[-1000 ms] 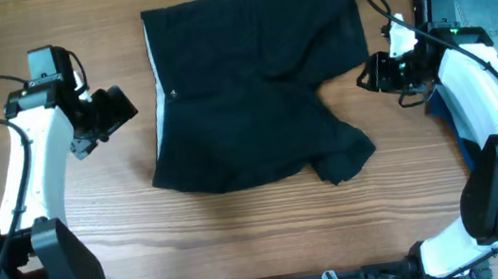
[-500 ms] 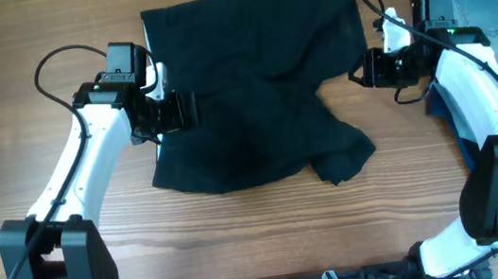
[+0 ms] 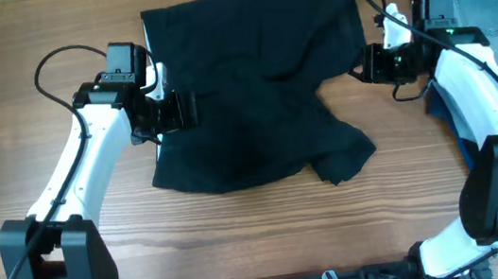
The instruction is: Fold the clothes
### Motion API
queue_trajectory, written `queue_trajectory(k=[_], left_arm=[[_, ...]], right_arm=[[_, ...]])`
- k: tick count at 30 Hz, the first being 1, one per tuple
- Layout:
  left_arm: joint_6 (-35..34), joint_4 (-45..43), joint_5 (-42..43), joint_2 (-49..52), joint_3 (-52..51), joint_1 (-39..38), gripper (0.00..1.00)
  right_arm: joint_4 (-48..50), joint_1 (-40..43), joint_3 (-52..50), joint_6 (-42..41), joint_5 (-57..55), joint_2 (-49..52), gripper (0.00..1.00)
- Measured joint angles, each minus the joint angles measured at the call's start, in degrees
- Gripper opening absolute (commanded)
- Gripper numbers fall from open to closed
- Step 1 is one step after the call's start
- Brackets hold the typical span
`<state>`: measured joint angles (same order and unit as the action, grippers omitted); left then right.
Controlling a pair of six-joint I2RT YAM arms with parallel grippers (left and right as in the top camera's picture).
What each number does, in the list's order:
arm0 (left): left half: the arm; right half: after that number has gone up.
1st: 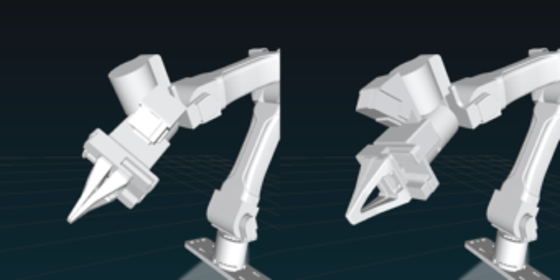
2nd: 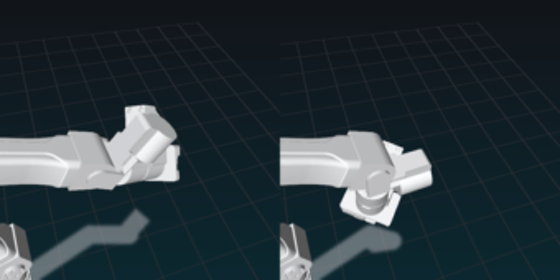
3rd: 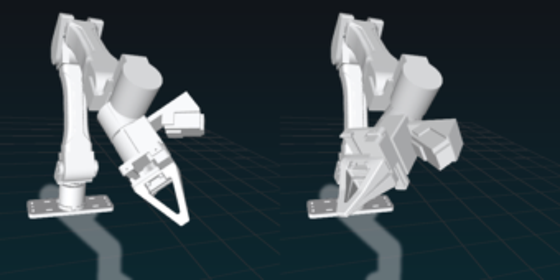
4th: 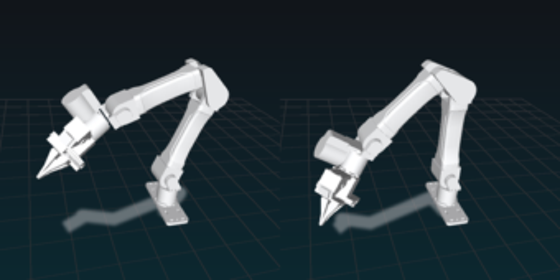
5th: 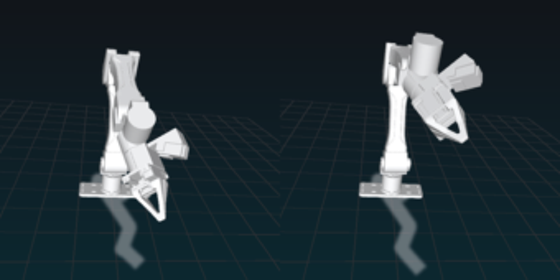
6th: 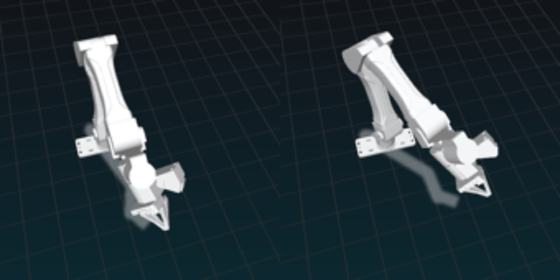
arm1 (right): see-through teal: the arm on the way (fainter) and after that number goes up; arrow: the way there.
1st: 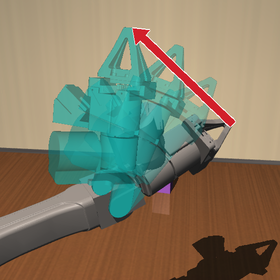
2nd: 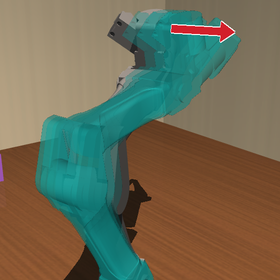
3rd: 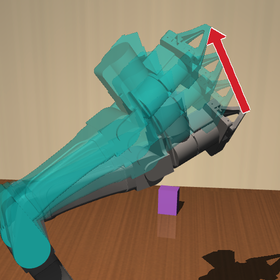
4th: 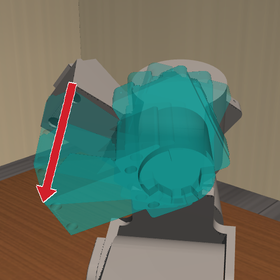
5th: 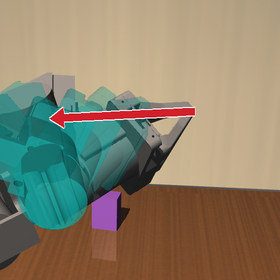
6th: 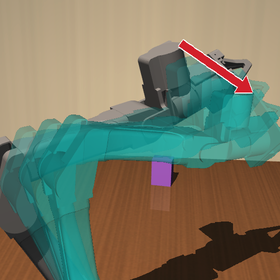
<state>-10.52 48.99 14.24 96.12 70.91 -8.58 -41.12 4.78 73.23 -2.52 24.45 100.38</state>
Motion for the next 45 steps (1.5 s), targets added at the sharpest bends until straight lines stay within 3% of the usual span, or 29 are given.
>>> queue_trajectory(k=[5, 13, 19, 22, 27, 30, 34, 35, 37, 38, 45], left_arm=[[0.0, 0.0, 0.0, 0.0, 0.0, 0.0, 1.00], [0.0, 0.0, 0.0, 0.0, 0.0, 0.0, 1.00], [0.0, 0.0, 0.0, 0.0, -0.1, 0.0, 1.00], [0.0, -0.1, 0.0, 0.0, -0.1, 0.0, 1.00], [0.0, -0.1, 0.0, 0.0, -0.1, 0.0, 1.00], [0.0, -2.8, 0.0, 0.0, -0.2, 0.0, 1.00], [0.0, -6.2, 0.0, 0.0, -0.3, 0.0, 1.00], [0.0, -7.0, 0.0, 0.0, -0.3, 0.0, 1.00], [0.0, -7.1, -0.2, 0.0, -0.3, 0.0, 1.00], [0.0, -7.4, -0.8, 0.0, -0.3, 0.0, 1.00], [0.0, -7.5, -4.0, 0.0, -0.3, 0.2, 1.00]], right_arm=[[0.6, -0.2, 0.0, -0.2, -1.8, 0.0, 0.47], [7.7, -0.2, 0.0, -5.5, -15.6, 0.0, 0.48], [1.3, -0.2, 0.0, -12.0, -20.0, 0.0, 0.48], [-5.8, -0.2, 0.0, -12.6, -14.5, 0.0, 0.48], [-15.6, -5.7, 0.0, -6.8, -5.8, 0.0, 0.48], [-17.0, -11.1, 0.0, -5.3, -4.5, 0.0, 0.48], [-11.8, -17.1, -6.1, -11.0, -5.4, -0.1, 0.47], [-9.4, -17.8, -9.3, -13.0, -6.6, -0.1, 0.45], [-5.5, -17.7, -12.5, -15.1, -8.3, -0.1, 0.22], [-3.5, -17.7, -13.6, -16.2, -9.8, -0.1, 0.04], [0.1, -17.7, -14.1, -17.9, -15.6, -0.1, 0.04]])
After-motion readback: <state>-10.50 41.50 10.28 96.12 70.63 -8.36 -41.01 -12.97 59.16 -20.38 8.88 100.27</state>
